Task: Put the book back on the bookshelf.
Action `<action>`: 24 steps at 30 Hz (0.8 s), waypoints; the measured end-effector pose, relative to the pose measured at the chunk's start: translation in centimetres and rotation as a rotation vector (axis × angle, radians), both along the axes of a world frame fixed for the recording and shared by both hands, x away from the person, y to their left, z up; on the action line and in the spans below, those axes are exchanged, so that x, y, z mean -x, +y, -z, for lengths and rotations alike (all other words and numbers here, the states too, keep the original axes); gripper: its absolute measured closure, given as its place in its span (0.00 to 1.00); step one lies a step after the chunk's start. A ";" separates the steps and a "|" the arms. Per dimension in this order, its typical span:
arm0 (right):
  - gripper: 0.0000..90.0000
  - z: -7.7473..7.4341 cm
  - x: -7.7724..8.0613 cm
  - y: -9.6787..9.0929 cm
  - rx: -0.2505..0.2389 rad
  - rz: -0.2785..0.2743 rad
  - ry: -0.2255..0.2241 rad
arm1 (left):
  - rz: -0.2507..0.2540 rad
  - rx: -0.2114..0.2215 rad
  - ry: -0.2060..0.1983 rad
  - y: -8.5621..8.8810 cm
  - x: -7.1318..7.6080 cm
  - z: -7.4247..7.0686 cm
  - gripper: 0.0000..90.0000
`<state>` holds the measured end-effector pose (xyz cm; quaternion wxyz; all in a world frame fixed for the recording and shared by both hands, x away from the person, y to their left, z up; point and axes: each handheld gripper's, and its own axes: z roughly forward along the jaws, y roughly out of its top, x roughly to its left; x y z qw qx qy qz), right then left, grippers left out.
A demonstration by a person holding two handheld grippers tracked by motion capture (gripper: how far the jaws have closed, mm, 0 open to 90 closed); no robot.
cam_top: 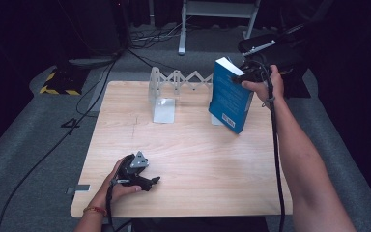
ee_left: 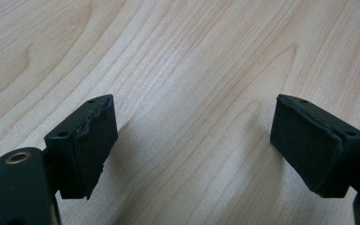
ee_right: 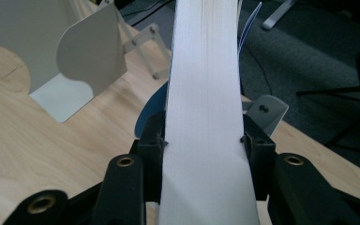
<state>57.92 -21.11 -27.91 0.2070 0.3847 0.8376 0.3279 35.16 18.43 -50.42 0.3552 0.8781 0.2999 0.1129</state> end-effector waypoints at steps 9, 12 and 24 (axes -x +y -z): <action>0.68 0.0 -1.0 1.3 -0.011 0.013 -0.063 | 0.015 -0.003 0.000 0.1 0.0 0.0 0.17; 0.68 -0.4 -1.2 1.1 -0.028 0.033 -0.085 | 0.019 -0.003 0.000 0.1 -0.1 0.0 0.17; 0.67 1.3 -0.5 1.5 -0.042 0.073 -0.117 | 0.017 -0.002 0.002 0.1 0.1 0.0 0.17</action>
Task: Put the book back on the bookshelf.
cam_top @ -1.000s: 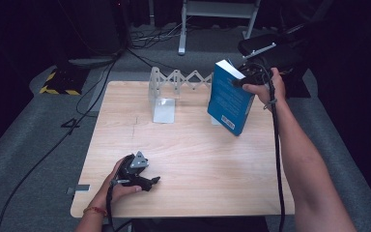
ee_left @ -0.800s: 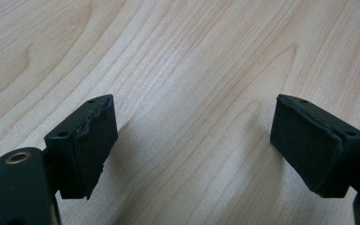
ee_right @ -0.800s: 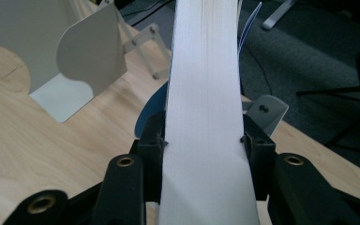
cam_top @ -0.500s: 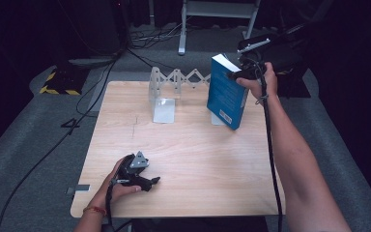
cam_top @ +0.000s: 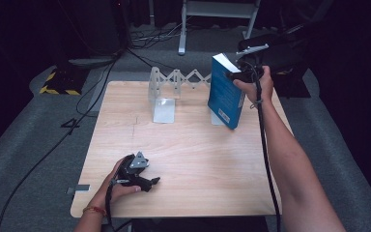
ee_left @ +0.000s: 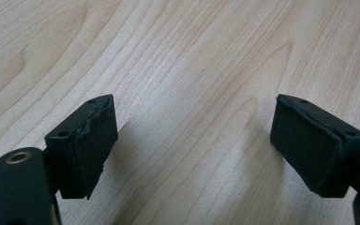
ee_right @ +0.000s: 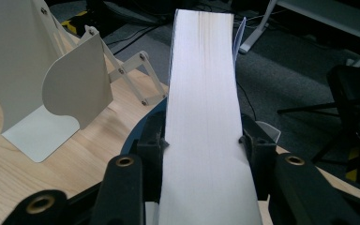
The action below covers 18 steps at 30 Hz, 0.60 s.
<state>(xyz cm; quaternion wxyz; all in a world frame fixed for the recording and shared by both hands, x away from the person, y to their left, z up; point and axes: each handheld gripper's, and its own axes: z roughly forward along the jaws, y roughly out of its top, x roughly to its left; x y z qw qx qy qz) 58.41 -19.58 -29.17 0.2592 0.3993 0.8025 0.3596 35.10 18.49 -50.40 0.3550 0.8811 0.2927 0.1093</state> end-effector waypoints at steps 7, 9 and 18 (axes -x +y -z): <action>0.64 0.2 0.7 -1.3 0.014 -0.030 0.037 | -0.002 0.002 -0.001 0.0 0.0 0.0 0.17; 0.64 0.1 0.9 -1.5 0.023 -0.028 0.041 | -0.004 0.003 0.000 0.0 0.0 0.0 0.17; 0.52 -2.6 2.2 -2.9 0.009 -0.037 0.065 | -0.009 -0.001 -0.003 0.0 0.1 0.0 0.17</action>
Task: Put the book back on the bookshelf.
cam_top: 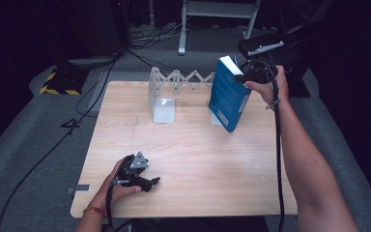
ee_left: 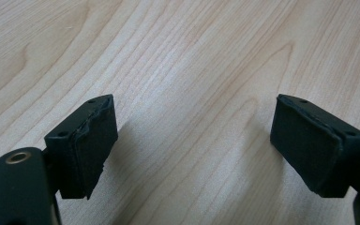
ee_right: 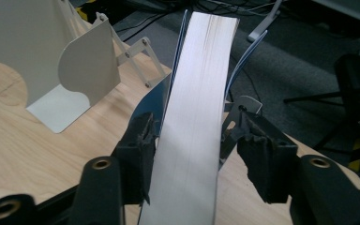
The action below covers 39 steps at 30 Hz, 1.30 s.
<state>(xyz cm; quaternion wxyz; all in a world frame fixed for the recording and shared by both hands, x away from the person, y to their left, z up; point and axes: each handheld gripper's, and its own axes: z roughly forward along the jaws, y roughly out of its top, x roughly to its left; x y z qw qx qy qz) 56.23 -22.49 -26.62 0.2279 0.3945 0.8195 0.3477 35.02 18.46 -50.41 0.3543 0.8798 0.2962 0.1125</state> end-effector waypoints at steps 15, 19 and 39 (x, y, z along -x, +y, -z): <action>0.30 -0.6 2.1 -2.1 -0.027 -0.041 0.020 | -0.002 0.001 0.000 0.0 0.0 0.0 0.17; 0.29 -0.7 2.9 -2.5 -0.022 -0.059 0.019 | -0.002 0.000 0.000 0.0 0.0 0.0 0.17; 0.29 1.6 7.1 -3.1 0.060 -0.137 -0.011 | -0.007 0.000 0.000 0.0 0.0 0.0 0.17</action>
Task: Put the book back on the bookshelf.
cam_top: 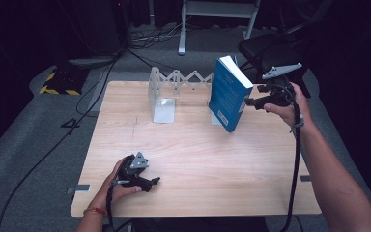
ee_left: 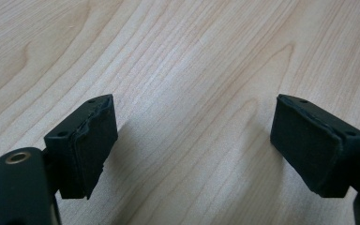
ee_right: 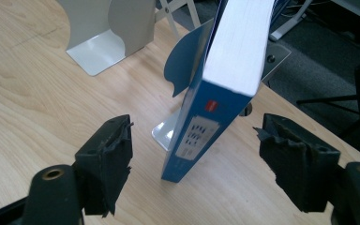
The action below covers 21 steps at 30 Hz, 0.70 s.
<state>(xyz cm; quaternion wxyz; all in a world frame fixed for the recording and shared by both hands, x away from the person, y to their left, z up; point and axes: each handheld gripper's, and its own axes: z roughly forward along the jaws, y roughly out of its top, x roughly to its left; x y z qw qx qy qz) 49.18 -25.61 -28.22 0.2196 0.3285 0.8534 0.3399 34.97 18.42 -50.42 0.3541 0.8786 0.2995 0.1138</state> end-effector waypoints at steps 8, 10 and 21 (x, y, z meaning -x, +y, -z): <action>0.30 1.3 1.4 -0.3 0.015 -0.023 -0.009 | -0.001 0.001 0.001 0.0 0.0 0.0 0.17; 0.30 1.7 1.8 -0.5 0.010 -0.030 -0.005 | 0.000 0.001 0.001 0.0 0.0 0.0 0.17; 0.30 3.8 3.2 -1.6 0.034 -0.037 -0.009 | -0.003 0.001 0.000 0.0 0.0 0.0 0.17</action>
